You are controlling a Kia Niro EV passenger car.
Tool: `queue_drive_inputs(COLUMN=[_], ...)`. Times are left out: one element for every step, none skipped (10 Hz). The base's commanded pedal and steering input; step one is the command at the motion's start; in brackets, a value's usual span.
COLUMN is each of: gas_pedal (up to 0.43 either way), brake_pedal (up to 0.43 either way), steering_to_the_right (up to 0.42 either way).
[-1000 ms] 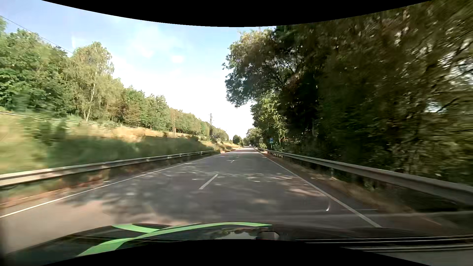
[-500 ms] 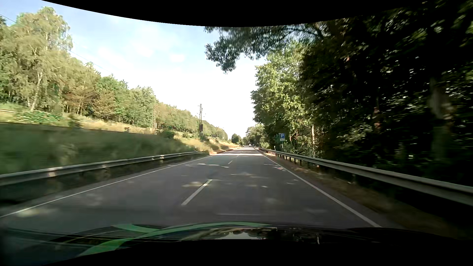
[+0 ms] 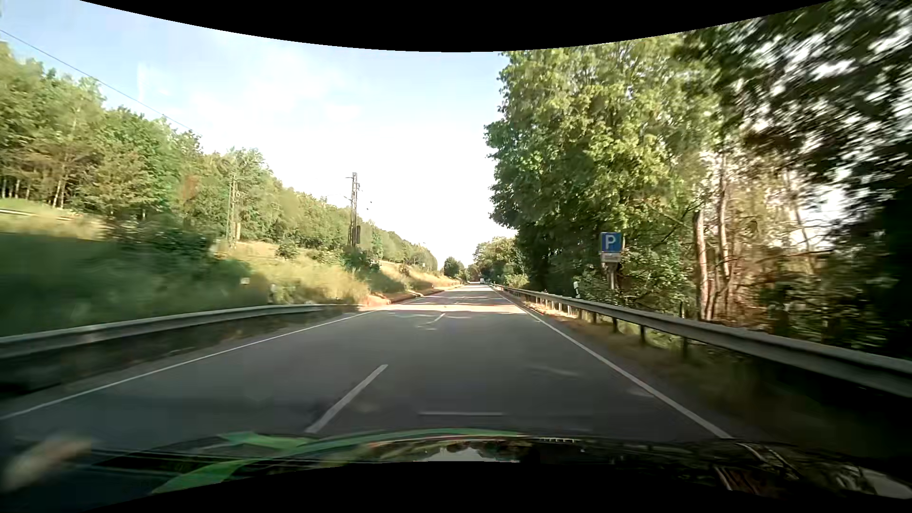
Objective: Follow the waypoints while adhering to traffic rules and regulations
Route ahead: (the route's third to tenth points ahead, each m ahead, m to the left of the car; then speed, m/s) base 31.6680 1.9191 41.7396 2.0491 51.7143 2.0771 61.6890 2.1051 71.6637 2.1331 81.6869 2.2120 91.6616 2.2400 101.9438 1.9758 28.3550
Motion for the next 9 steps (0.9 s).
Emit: queue_drive_inputs(gas_pedal=[0.248,0.248,0.26,0.268,0.268,0.26,0.24,0.209,0.189], brake_pedal=[0.0,0.0,0.0,0.0,0.0,0.0,0.0,0.0,0.0], steering_to_the_right=[0.0,0.0,0.0,0.0,0.0,0.0,0.0,0.0,0.0])
